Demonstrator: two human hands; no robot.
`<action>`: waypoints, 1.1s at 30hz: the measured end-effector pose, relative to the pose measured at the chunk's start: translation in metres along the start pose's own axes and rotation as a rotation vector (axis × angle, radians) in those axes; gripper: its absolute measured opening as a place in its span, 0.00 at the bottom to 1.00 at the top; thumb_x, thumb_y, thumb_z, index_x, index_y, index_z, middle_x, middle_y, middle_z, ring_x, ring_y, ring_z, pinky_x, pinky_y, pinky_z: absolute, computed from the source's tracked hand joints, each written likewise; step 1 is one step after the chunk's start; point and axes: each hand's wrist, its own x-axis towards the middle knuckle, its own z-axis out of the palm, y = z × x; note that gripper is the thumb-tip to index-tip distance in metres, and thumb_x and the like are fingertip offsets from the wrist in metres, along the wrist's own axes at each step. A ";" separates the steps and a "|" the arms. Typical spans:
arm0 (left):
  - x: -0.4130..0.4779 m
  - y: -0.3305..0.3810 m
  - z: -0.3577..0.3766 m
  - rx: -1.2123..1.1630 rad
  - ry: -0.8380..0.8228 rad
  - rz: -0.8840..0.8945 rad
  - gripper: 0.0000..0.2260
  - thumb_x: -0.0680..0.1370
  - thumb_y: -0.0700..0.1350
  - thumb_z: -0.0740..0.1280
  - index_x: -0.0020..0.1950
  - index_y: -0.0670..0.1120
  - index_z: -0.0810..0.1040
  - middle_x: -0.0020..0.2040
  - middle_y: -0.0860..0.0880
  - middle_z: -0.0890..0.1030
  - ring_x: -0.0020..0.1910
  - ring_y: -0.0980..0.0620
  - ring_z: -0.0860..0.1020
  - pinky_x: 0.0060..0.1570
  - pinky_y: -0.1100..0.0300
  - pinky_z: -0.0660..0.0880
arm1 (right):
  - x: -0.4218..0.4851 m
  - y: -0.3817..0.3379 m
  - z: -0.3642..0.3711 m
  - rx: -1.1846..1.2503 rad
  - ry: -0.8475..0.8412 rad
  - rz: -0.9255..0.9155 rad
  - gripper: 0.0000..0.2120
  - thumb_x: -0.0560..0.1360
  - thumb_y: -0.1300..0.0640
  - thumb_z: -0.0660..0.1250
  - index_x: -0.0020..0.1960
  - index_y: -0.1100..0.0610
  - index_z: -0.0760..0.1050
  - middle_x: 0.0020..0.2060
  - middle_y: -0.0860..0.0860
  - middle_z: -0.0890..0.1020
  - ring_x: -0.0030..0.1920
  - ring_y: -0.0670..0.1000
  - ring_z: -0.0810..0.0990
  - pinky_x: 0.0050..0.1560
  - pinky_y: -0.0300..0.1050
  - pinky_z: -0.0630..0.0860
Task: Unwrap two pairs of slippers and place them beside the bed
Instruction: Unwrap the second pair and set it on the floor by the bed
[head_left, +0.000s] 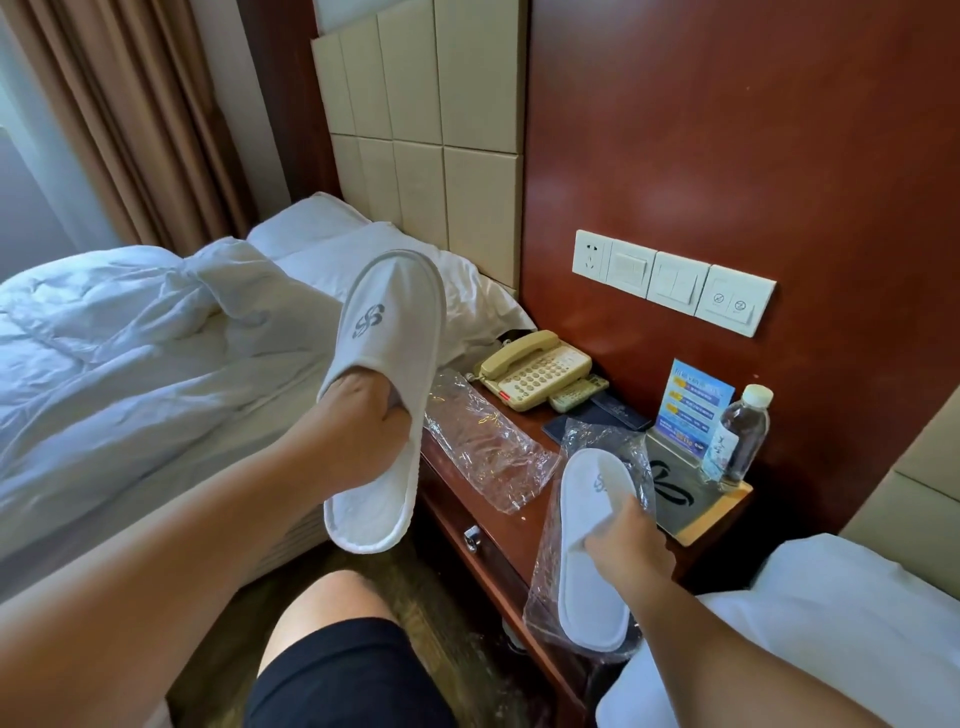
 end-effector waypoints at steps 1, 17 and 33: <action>0.000 -0.001 0.003 0.015 -0.009 -0.001 0.13 0.76 0.41 0.63 0.57 0.36 0.74 0.53 0.45 0.72 0.49 0.48 0.69 0.46 0.58 0.68 | 0.001 0.002 0.001 -0.031 0.001 -0.010 0.19 0.76 0.49 0.64 0.64 0.53 0.69 0.60 0.54 0.77 0.59 0.57 0.76 0.57 0.52 0.74; -0.007 0.001 0.004 0.027 -0.053 -0.054 0.16 0.66 0.54 0.65 0.43 0.42 0.72 0.44 0.48 0.72 0.41 0.49 0.72 0.37 0.56 0.71 | -0.002 -0.062 -0.049 0.217 0.357 -0.275 0.14 0.75 0.55 0.58 0.53 0.58 0.79 0.50 0.57 0.78 0.49 0.60 0.75 0.50 0.53 0.72; -0.029 -0.021 -0.080 -0.072 0.520 -0.201 0.44 0.63 0.79 0.58 0.67 0.49 0.73 0.54 0.49 0.80 0.54 0.44 0.79 0.48 0.55 0.73 | -0.175 -0.245 -0.135 0.899 0.375 -1.035 0.02 0.78 0.62 0.65 0.47 0.61 0.73 0.50 0.53 0.77 0.51 0.50 0.75 0.53 0.39 0.72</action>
